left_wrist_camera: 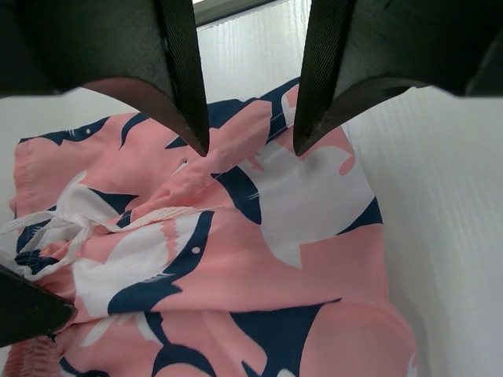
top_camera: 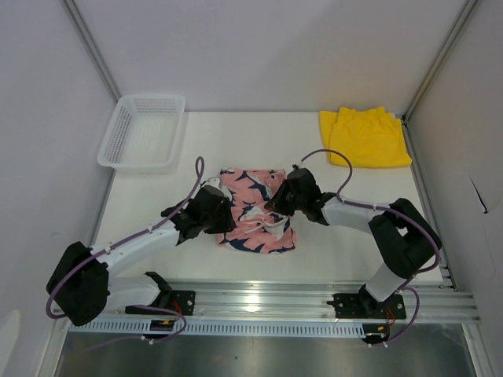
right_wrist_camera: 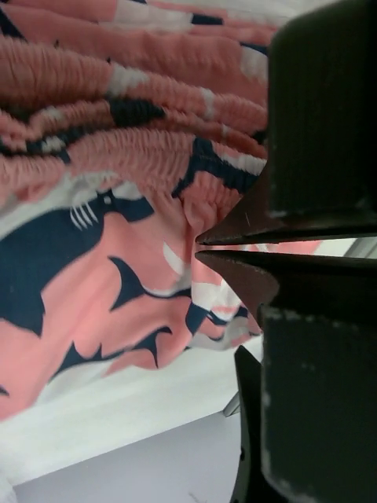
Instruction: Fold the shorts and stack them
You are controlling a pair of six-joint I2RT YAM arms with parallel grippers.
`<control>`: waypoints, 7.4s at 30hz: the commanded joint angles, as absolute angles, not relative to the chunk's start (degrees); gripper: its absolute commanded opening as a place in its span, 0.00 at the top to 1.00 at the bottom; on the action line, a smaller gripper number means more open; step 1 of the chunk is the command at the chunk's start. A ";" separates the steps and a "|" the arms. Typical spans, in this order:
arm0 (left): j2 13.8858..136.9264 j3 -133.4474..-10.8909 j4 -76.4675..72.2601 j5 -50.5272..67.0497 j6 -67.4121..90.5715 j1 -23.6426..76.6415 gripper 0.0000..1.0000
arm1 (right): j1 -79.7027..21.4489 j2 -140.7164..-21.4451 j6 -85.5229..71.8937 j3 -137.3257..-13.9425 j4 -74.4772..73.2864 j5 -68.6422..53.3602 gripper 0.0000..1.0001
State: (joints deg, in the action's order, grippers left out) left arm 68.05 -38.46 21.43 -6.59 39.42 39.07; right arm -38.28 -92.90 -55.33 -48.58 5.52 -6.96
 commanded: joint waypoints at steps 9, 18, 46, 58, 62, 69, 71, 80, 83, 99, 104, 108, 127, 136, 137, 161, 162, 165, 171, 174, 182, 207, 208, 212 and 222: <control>73.21 -34.19 17.76 -3.95 40.95 41.83 0.58 | -35.95 -94.83 -53.10 -40.78 8.71 -6.86 0.99; 75.06 -35.33 20.30 -7.82 45.08 49.13 0.64 | -32.79 -97.73 -47.29 -47.18 1.85 -5.80 0.97; 63.73 -46.67 29.87 -12.58 47.47 54.33 0.39 | -26.89 -87.03 -41.80 -63.65 -17.76 -1.42 0.00; 62.05 -48.43 31.99 -6.33 39.91 38.50 0.34 | -40.86 -83.58 -66.26 -52.83 -23.38 15.02 0.01; 61.79 -48.43 31.99 -5.71 39.55 37.35 0.34 | -42.18 -84.72 -70.13 -49.23 -17.69 13.27 0.01; 60.82 -47.90 32.61 -6.50 38.59 36.56 0.33 | -42.45 -87.18 -74.52 -45.36 -10.99 13.36 0.04; 60.56 -47.73 32.70 -6.42 38.41 36.04 0.33 | -42.28 -88.41 -74.97 -44.83 -8.71 13.54 0.05; 59.50 -48.34 33.92 -5.27 36.48 32.43 0.33 | -41.66 -95.53 -74.27 -48.51 -8.00 14.32 0.35; 58.89 -48.51 34.63 -5.45 35.95 31.73 0.33 | -40.87 -96.68 -71.38 -48.52 -7.04 13.37 0.72; 61.51 -46.23 30.60 -4.92 35.59 31.29 0.34 | -25.06 -86.57 -27.89 -49.21 -29.16 2.63 0.94; 67.22 -47.45 23.57 -2.56 34.72 31.29 0.33 | -19.60 -89.64 -22.59 -54.40 -31.29 6.50 0.39; 73.11 -49.47 16.89 -0.44 33.14 31.20 0.32 | -17.67 -89.22 -22.50 -56.17 -27.88 5.05 0.14; 98.34 -62.93 8.53 10.46 29.79 30.76 0.16 | -9.84 -87.36 -20.66 -47.20 -18.28 -15.03 0.25; 103.79 -65.47 9.31 12.13 29.36 30.85 0.20 | -10.02 -90.44 -20.04 -48.25 -18.28 -12.13 0.28; 104.32 -66.17 9.75 12.13 29.44 30.76 0.21 | -10.19 -90.44 -20.04 -48.69 -18.46 -11.69 0.28; 116.46 -78.74 24.34 1.32 34.54 33.22 0.66 | -15.47 -95.89 -21.09 -54.31 -20.04 -6.15 0.64; 116.54 -78.75 24.52 0.62 34.37 33.74 0.68 | -15.47 -95.89 -21.18 -54.49 -19.95 -6.15 0.66; 116.37 -79.19 24.70 0.26 34.28 34.19 0.74 | -15.73 -95.98 -21.44 -55.02 -19.95 -5.98 0.73; 111.56 -75.00 22.95 -1.39 33.75 34.37 0.64 | -15.91 -96.33 -21.36 -56.25 -20.65 -4.75 0.73; 105.93 -68.94 19.34 -5.26 33.40 34.10 0.39 | -15.65 -96.77 -20.22 -56.95 -21.71 -4.04 0.73; 105.89 -67.93 17.31 3.07 32.52 28.21 0.22 | -14.77 -97.03 -18.28 -57.74 -21.98 -4.13 0.73; 106.00 -61.09 3.61 22.24 35.15 22.94 0.20 | -14.94 -95.89 -18.46 -57.48 -21.88 -5.71 0.73; 106.00 -60.91 3.08 22.76 35.16 22.94 0.20 | -14.94 -95.89 -18.46 -57.48 -21.88 -5.80 0.73; 107.31 -60.82 2.11 26.18 35.33 22.94 0.19 | -14.94 -95.89 -18.46 -57.57 -21.89 -6.06 0.73; 106.00 -56.79 -4.21 28.56 38.41 20.83 0.17 | -15.38 -96.07 -18.81 -57.48 -21.53 -6.42 0.74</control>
State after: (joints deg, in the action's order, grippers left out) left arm 107.15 -59.31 -0.56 27.05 36.32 22.50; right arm -15.16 -96.71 -19.38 -55.75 -21.80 -5.98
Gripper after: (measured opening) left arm 0.824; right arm 0.262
